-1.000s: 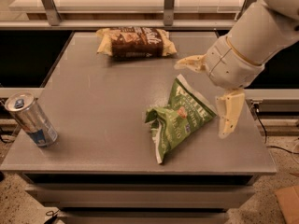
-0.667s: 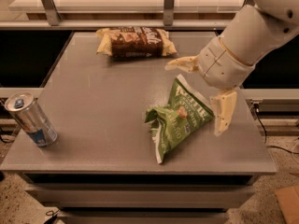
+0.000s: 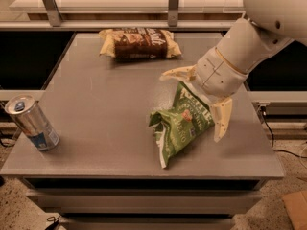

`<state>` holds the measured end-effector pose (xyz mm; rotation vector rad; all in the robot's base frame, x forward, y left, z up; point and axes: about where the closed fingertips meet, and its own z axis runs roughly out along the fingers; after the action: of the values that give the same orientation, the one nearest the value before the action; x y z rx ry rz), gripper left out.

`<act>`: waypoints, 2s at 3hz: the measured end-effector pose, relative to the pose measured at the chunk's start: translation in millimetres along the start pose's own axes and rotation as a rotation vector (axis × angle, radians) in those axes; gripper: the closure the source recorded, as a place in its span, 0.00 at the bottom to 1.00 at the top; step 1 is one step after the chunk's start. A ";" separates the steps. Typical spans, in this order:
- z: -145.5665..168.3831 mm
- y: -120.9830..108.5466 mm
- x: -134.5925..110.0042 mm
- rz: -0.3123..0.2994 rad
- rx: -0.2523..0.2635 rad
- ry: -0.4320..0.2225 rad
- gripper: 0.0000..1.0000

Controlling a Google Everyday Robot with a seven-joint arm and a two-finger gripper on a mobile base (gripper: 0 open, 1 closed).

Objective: Move green jalapeno chip bag near brown chip bag

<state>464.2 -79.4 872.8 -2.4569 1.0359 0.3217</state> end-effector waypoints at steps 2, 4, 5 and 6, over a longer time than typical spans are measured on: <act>21.8 -4.3 2.0 -0.040 -0.014 -0.048 0.16; 21.0 -13.2 -0.5 -0.073 0.004 -0.067 0.63; 10.1 -18.1 -0.5 -0.082 0.025 -0.065 0.86; -9.7 -22.5 -0.4 -0.082 0.052 -0.052 1.00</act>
Offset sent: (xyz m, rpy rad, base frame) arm 0.0072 0.0153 -0.0283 0.0393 0.0340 0.0802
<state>480.5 -70.1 888.5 -2.4238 0.9081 0.3262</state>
